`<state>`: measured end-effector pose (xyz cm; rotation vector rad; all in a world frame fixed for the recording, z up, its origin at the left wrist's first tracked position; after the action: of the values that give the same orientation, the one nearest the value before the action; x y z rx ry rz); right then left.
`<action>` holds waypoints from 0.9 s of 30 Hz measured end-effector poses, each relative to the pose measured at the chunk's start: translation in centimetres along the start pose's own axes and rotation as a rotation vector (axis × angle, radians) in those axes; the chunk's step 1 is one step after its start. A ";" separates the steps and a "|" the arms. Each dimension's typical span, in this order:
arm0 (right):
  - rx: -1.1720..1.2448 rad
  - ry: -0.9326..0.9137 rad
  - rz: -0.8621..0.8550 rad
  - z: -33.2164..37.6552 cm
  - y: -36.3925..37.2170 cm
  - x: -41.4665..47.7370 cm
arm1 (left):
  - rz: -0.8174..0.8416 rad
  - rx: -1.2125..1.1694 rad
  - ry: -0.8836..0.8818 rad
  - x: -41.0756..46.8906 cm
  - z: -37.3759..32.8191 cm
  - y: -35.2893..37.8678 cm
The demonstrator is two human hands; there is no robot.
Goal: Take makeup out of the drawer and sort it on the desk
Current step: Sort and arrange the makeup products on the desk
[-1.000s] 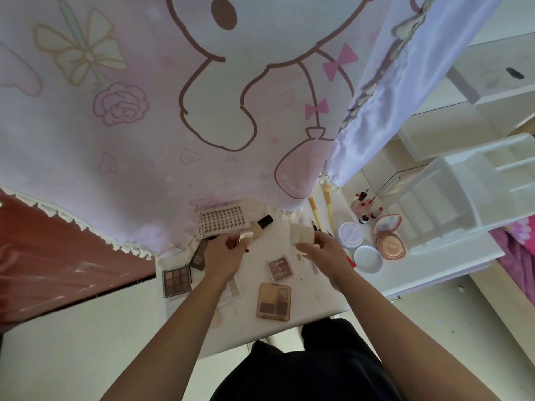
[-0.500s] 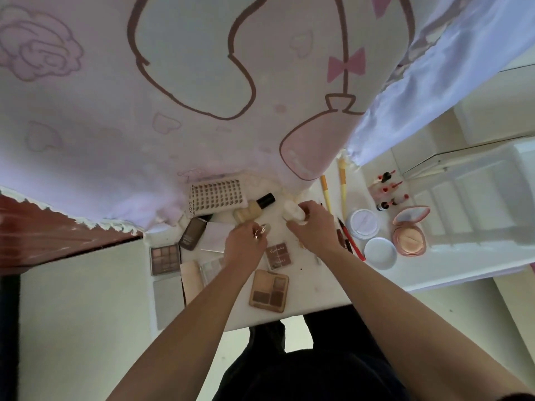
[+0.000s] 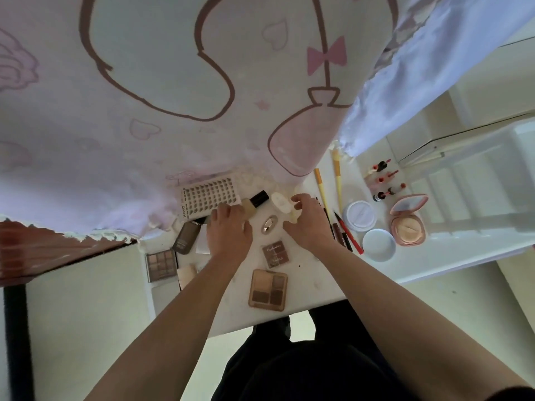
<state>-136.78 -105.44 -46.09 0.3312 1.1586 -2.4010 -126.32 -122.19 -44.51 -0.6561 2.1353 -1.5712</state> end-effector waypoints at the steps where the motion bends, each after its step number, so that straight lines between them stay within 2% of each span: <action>1: 0.012 0.006 -0.005 -0.2 -0.2 -0.2 | 0.015 0.039 0.019 0.2 -0.1 0.2; 8: 0.121 0.111 -0.091 -1.7 -1.7 -1.9 | -0.033 0.075 0.003 -0.9 -0.2 1.1; 15: 0.127 0.154 -0.075 -3.4 -1.9 -4.0 | -0.048 0.047 0.003 -1.2 -0.3 1.9; 18: 0.103 0.151 -0.025 -4.0 -1.6 -4.9 | -0.044 0.043 -0.040 -1.5 -0.4 2.3; 21: 0.092 0.143 0.034 -4.3 -0.9 -5.6 | 0.021 -0.002 -0.165 -1.7 0.1 2.3; 23: 0.088 0.131 0.068 -4.1 -0.3 -5.9 | 0.045 -0.061 -0.218 -1.6 0.6 1.9; 27: 0.167 0.153 0.109 -2.9 0.9 -5.8 | 0.127 -0.424 -0.373 -2.5 3.1 1.0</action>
<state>-131.19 -101.99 -46.17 0.6260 0.9778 -2.4146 -122.69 -122.83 -46.25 -0.8497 2.1756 -0.8499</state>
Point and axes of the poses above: each hand's wrist, its own x-axis towards the middle knuckle, its own y-axis out of the palm, z = x × y, the point moved 7 cm from there along x, towards the middle knuckle, and after that the axes turned 8 degrees about -z, right-handed, at the moved point
